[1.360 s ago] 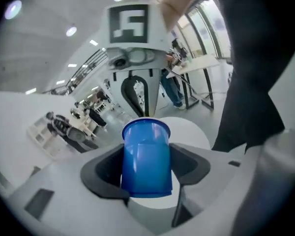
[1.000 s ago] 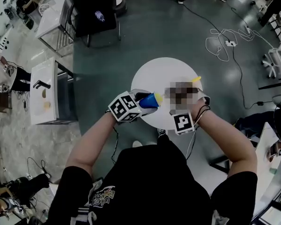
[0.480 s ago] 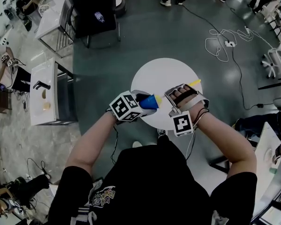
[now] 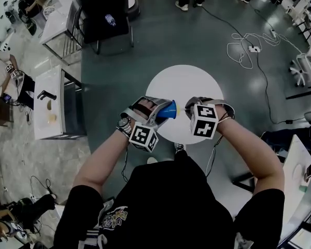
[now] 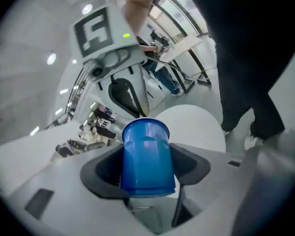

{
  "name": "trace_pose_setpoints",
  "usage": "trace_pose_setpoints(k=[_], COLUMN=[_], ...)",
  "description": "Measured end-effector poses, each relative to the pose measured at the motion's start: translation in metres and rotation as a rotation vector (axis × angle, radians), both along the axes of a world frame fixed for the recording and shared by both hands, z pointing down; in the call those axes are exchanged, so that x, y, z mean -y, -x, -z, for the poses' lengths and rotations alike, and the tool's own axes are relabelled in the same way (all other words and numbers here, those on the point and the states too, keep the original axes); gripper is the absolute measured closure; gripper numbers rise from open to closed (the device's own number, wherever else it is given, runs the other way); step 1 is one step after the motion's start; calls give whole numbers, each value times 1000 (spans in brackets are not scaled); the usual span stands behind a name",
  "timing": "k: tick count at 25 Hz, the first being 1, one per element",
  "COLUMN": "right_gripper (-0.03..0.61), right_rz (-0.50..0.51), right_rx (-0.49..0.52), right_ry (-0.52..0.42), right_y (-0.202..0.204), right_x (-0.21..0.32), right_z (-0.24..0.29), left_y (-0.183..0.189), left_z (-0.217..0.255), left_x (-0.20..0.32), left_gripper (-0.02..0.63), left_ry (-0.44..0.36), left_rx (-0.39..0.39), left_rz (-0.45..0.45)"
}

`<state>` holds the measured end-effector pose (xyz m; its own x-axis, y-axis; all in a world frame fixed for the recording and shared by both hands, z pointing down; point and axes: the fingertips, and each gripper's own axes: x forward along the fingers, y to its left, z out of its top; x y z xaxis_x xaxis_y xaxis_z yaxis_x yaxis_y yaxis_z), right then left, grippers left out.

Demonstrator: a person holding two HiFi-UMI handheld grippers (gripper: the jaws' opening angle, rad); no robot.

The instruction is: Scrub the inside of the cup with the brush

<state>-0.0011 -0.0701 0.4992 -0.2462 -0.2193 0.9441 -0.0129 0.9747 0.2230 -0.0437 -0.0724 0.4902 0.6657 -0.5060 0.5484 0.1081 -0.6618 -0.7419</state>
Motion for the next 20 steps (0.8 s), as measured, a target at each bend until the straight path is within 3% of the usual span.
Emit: trace_pose_setpoints(k=[4, 7, 9, 11, 16, 20], right_gripper=[538, 537, 538, 538, 538, 538], right_rz=[-130, -172, -140, -66, 156, 394], right_rx=[125, 162, 132, 58, -122, -265], right_ry=[277, 365, 316, 197, -192, -529], right_y=[6, 2, -2, -3, -2, 1], right_x=[-13, -18, -16, -11, 7, 17], right_z=[3, 6, 6, 4, 4, 16], left_y=[-1, -4, -6, -6, -2, -2], left_z=[9, 12, 9, 5, -3, -11], left_x=[-7, -10, -9, -9, -5, -4], left_gripper=[336, 336, 336, 336, 336, 336], left_ry=[-263, -276, -171, -16, 420, 761], left_rx=[41, 27, -4, -49, -208, -333], left_rz=[-107, -110, -69, -16, 145, 245])
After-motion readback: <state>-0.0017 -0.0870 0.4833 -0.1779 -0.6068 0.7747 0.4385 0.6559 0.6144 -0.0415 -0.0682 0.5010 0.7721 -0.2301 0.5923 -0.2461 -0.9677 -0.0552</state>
